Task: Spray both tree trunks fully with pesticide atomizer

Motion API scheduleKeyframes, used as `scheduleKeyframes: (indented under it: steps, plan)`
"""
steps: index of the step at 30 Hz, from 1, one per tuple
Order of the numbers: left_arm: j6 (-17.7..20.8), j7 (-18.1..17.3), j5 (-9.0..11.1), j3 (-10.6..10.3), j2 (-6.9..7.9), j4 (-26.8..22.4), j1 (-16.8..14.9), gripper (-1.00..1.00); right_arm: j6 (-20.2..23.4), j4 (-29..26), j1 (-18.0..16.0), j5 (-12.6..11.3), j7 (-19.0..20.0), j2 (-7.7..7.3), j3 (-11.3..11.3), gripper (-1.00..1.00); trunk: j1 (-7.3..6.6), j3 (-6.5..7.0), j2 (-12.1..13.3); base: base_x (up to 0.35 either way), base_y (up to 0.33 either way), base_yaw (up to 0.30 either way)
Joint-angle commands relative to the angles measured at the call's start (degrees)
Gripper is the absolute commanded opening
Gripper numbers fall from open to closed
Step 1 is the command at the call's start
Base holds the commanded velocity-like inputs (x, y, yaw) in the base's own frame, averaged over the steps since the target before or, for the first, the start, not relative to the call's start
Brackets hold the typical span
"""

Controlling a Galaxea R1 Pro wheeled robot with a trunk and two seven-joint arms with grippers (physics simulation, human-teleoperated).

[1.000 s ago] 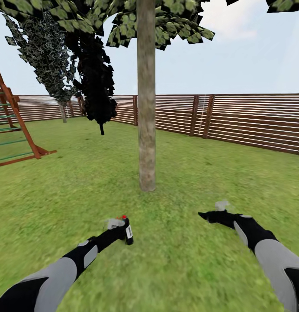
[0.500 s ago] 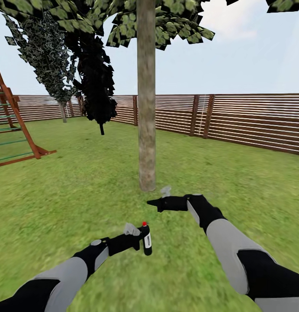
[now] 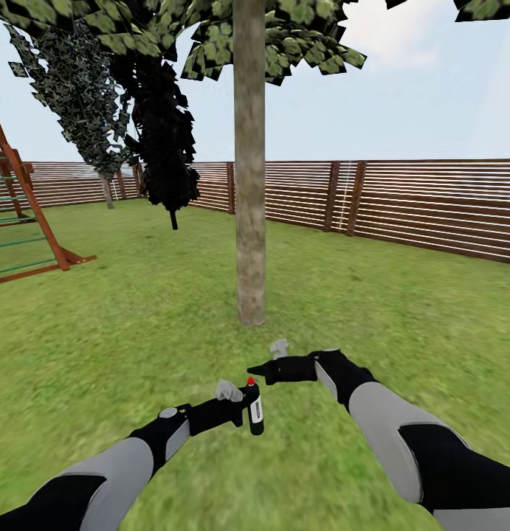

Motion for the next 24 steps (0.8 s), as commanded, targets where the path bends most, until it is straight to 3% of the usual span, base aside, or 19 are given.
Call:
scheduleKeyframes:
  steps: [1,6,15,20,24]
  plan:
    - [-0.08,-0.17,0.15,0.14,0.0,0.04,-0.05,-1.0,0.33,-0.04,-0.02,0.23,0.13,0.0,-0.06,-1.0,0.0,-0.06,-0.03,0.0,0.0,0.0]
    - [-0.08,-0.16,0.15,0.14,-0.01,0.04,-0.05,-1.0,0.28,0.19,0.04,0.27,-2.53,0.0,-0.07,-1.0,0.0,-0.06,-0.03,0.0,0.0,0.0]
    - [-0.08,-0.15,0.15,0.22,-0.01,0.04,-0.05,-1.0,0.28,0.38,0.27,0.27,-2.79,0.0,-0.08,-1.0,0.0,-0.06,-0.03,0.0,0.0,0.0]
    - [-0.09,-0.15,0.15,0.23,-0.01,0.04,-0.05,-1.0,-5.11,4.66,0.4,0.27,-2.75,0.0,0.0,-1.0,0.0,-0.06,-0.03,0.0,0.0,0.0]
    - [-0.08,-0.15,0.15,0.23,-0.01,0.04,-0.05,-1.0,-5.5,4.92,0.38,0.29,-3.15,0.0,0.06,-1.0,0.0,-0.06,-0.03,0.0,0.0,0.0]
